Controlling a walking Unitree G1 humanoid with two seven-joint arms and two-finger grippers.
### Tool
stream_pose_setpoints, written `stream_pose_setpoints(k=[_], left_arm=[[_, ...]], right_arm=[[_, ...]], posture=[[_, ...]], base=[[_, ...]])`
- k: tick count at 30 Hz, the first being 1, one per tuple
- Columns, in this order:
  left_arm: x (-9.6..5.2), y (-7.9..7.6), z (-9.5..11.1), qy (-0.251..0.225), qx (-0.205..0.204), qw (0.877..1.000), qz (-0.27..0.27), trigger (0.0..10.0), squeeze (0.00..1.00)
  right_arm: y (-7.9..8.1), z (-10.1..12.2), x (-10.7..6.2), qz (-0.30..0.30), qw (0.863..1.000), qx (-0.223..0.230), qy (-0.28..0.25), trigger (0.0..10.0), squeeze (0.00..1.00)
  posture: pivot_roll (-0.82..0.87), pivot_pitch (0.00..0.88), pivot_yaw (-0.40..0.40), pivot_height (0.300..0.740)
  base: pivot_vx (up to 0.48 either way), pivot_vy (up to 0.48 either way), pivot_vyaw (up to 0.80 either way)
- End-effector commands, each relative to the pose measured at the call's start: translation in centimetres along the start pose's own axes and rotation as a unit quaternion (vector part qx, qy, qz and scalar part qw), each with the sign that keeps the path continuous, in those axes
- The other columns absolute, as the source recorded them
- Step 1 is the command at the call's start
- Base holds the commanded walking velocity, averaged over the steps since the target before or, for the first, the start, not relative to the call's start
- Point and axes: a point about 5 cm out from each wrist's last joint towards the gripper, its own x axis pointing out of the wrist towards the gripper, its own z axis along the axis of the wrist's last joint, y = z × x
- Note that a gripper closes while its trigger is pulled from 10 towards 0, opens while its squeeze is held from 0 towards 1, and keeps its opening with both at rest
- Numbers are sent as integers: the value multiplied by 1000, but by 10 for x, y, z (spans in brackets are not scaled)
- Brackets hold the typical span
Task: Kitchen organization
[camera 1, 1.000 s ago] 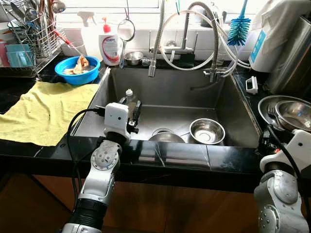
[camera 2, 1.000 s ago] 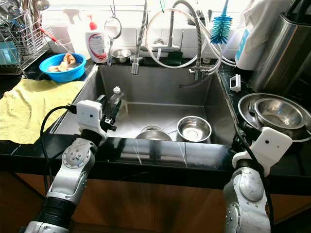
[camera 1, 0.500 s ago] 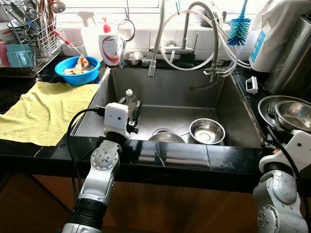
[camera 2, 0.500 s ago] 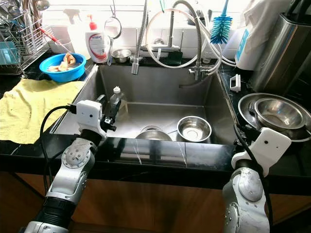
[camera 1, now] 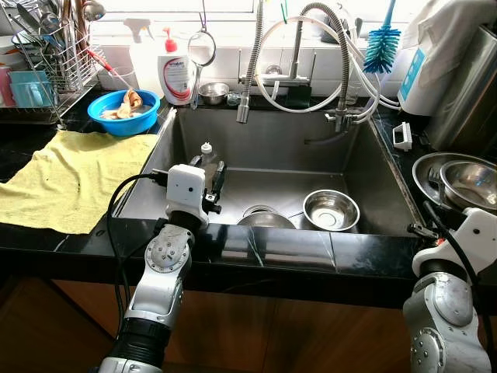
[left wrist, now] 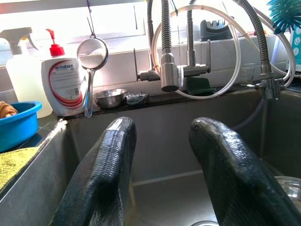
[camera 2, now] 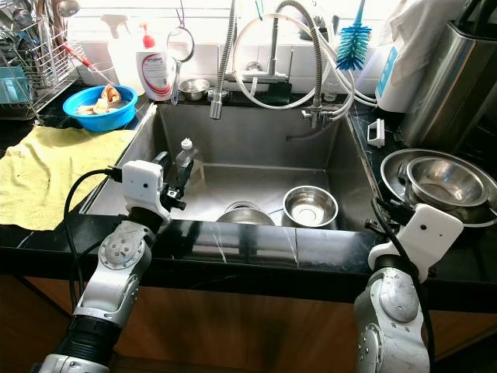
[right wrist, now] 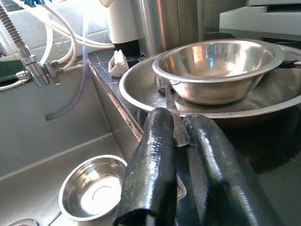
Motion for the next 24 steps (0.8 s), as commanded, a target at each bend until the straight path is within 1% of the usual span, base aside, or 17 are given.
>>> stream_pose_setpoints(k=[1, 10, 11, 12, 13, 19, 22, 24], left_arm=[[1, 0, 2, -4, 6, 1000, -2, 10000, 0], [1, 0, 3, -5, 6, 1000, -2, 10000, 0], [1, 0, 3, -5, 6, 1000, -2, 10000, 0], [1, 0, 3, -5, 6, 1000, -2, 10000, 0], [1, 0, 3, -5, 7, 1000, -2, 10000, 0], [2, 0, 4, -7, 7, 1000, -1, 10000, 0], [2, 0, 4, -8, 7, 1000, -1, 10000, 0], [2, 0, 4, -8, 7, 1000, -1, 10000, 0]], right_arm=[[4, -2, 0, 6, 1000, 3, 7, 0, 0], [8, 1, 0, 19, 1000, 12, -2, 0, 0], [9, 2, 0, 22, 1000, 14, -3, 235, 0], [11, 3, 0, 29, 999, 19, -8, 3098, 0], [12, 6, 0, 35, 999, 22, -15, 10000, 0], [22, 16, -1, 71, 996, 35, -43, 10000, 0], [25, 18, -2, 82, 995, 28, -48, 10000, 0], [26, 19, -3, 87, 994, 32, -54, 10000, 0]], posture=[[-153, 0, 4, 740], [-148, 0, 4, 740], [-148, 0, 4, 740], [-149, 0, 5, 740], [-149, 0, 5, 740], [-149, 0, 6, 740], [-150, 0, 6, 740], [-150, 0, 5, 740]], base=[[0, 0, 0], [0, 0, 0], [0, 0, 0], [0, 0, 0], [0, 0, 0], [0, 0, 0], [0, 0, 0], [0, 0, 0]])
